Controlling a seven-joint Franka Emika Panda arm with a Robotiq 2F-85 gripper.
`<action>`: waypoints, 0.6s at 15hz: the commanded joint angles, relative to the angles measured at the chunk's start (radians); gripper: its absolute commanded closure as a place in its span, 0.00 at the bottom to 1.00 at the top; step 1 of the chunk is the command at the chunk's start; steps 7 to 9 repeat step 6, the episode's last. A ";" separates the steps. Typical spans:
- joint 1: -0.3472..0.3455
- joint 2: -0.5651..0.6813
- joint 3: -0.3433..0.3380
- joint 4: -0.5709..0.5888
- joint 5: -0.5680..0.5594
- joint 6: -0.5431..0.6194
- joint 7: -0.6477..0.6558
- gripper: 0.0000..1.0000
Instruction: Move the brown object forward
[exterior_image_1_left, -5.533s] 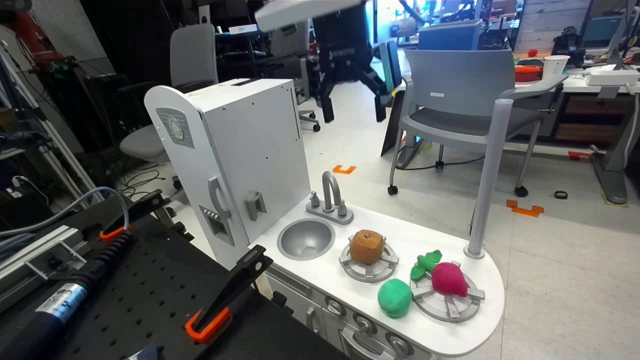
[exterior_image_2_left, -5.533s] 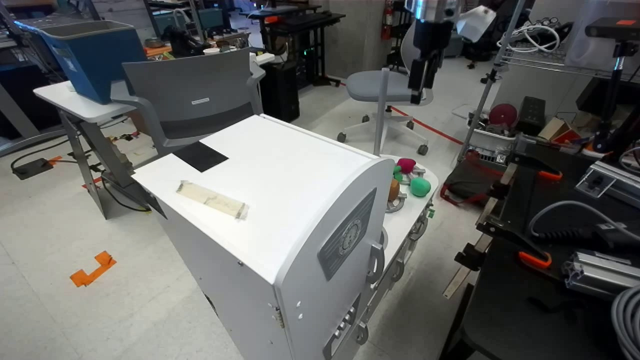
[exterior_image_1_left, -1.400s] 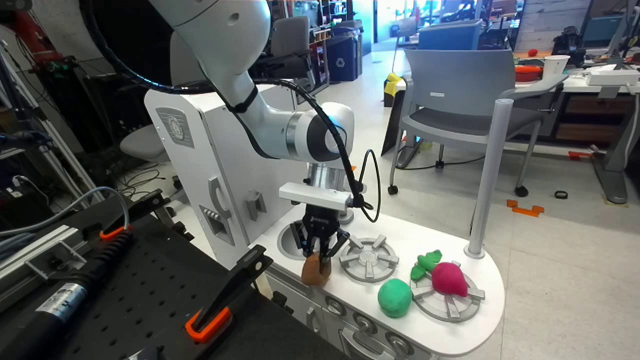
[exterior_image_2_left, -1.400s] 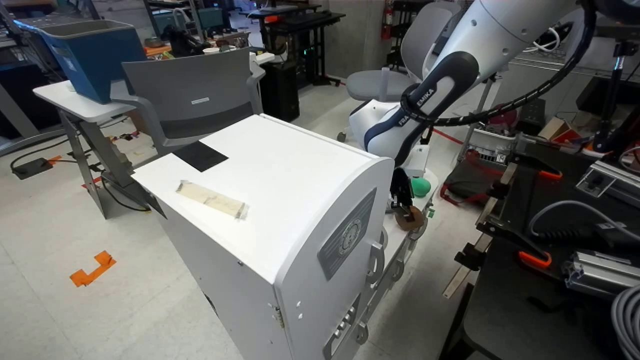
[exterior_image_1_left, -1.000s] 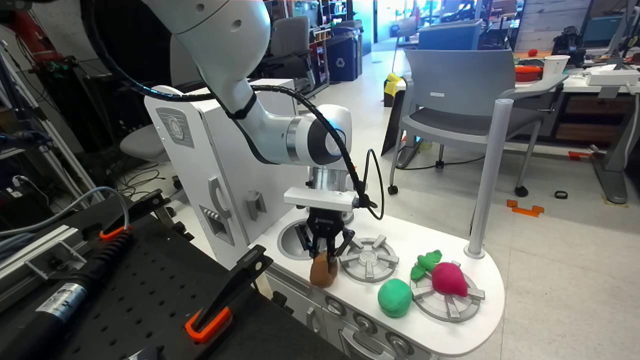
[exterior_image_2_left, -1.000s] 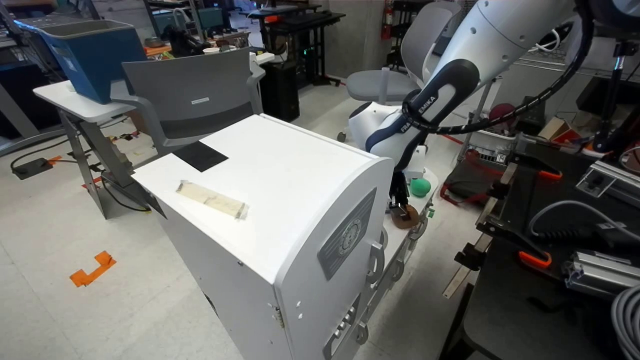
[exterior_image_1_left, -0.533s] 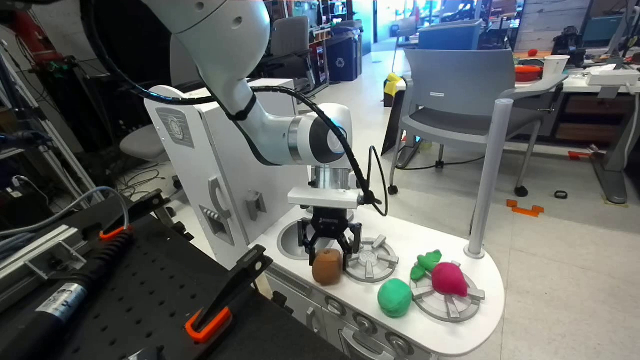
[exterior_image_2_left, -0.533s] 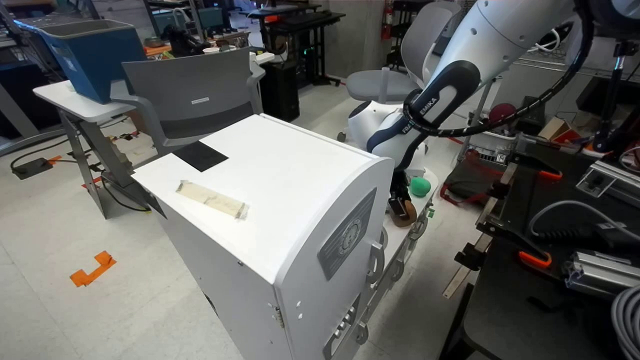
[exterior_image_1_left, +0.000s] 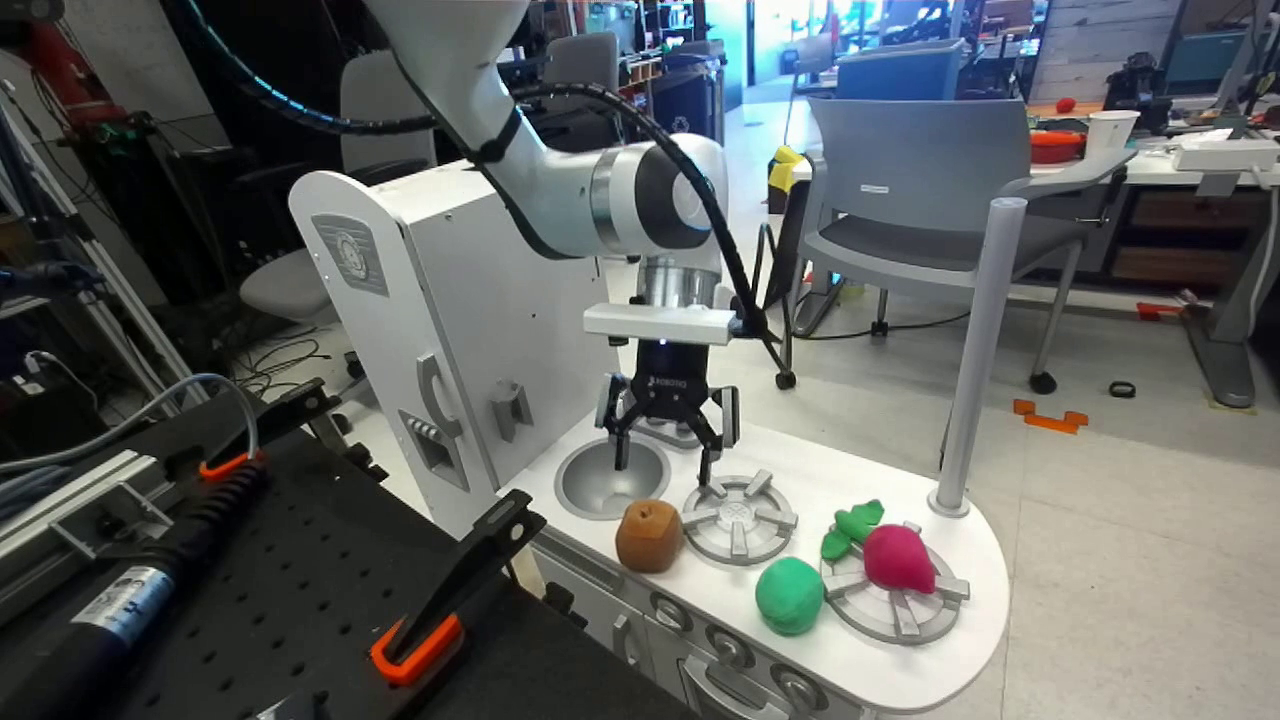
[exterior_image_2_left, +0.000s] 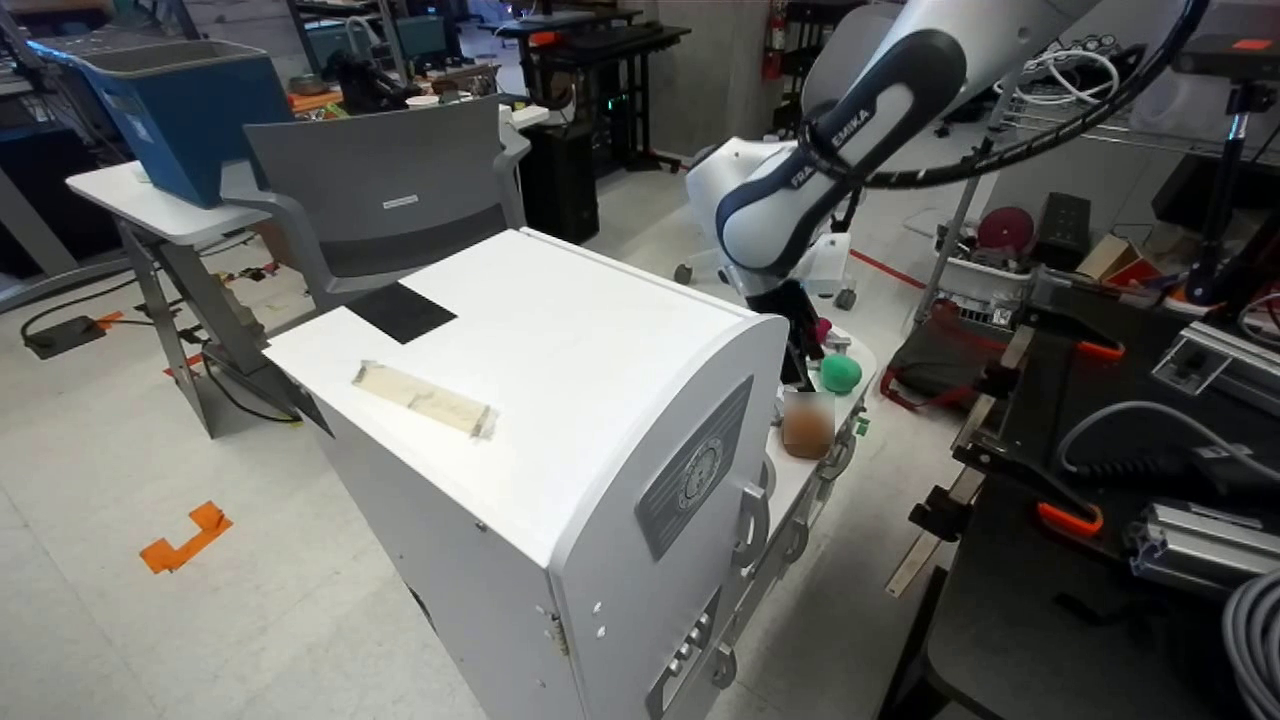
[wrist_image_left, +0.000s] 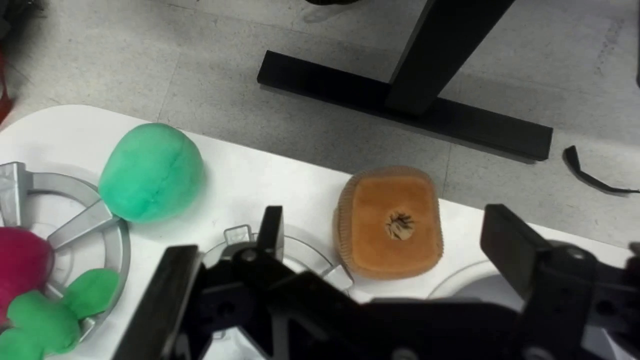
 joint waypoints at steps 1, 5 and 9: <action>-0.081 -0.189 0.066 -0.169 0.100 0.030 -0.039 0.00; -0.075 -0.173 0.047 -0.118 0.116 0.011 -0.015 0.00; -0.081 -0.188 0.050 -0.134 0.120 0.012 -0.016 0.00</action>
